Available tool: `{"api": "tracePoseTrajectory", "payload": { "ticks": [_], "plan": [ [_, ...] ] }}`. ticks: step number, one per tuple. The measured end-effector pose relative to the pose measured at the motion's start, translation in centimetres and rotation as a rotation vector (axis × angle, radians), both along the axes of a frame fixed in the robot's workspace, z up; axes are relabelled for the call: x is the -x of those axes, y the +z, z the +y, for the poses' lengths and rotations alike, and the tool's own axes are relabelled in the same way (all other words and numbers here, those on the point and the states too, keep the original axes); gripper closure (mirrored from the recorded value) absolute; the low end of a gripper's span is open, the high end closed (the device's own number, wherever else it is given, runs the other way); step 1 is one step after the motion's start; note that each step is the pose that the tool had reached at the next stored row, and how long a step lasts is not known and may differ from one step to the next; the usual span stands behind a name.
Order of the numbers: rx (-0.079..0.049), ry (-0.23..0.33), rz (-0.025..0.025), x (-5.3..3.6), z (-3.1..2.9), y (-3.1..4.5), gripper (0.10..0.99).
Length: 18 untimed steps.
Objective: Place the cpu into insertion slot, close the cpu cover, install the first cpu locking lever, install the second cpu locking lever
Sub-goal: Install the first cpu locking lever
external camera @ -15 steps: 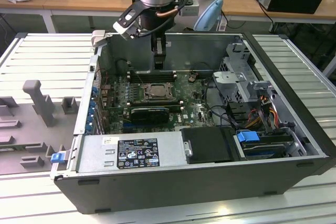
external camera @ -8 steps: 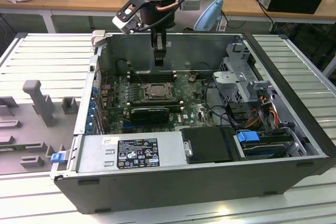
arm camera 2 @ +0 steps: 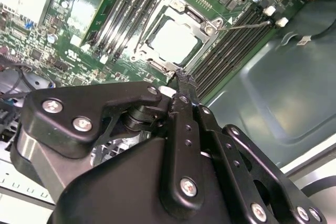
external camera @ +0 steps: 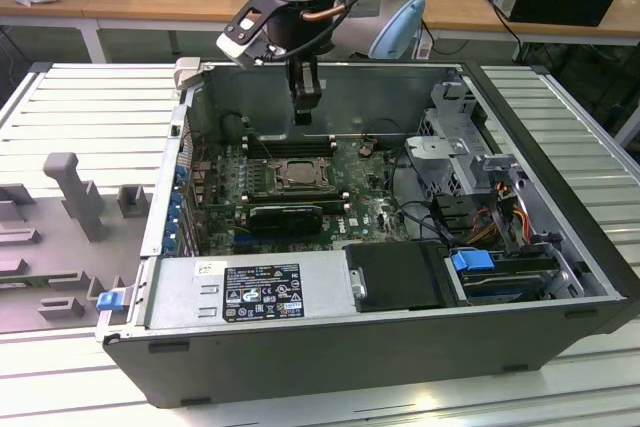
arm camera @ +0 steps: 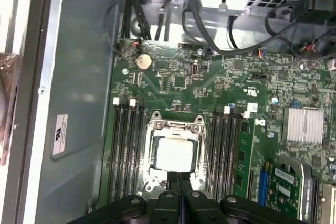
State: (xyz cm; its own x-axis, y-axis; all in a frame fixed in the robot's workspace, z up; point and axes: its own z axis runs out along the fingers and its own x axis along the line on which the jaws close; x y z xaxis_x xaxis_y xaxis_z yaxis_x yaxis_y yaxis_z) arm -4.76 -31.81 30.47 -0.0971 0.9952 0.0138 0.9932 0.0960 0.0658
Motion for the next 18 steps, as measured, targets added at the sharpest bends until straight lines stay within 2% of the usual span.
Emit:
{"api": "tracePoseTrajectory", "payload": {
  "ticks": [18],
  "plan": [
    [0.000,0.123,0.0000,0.00,0.00,0.00,0.980]
  ]
}}
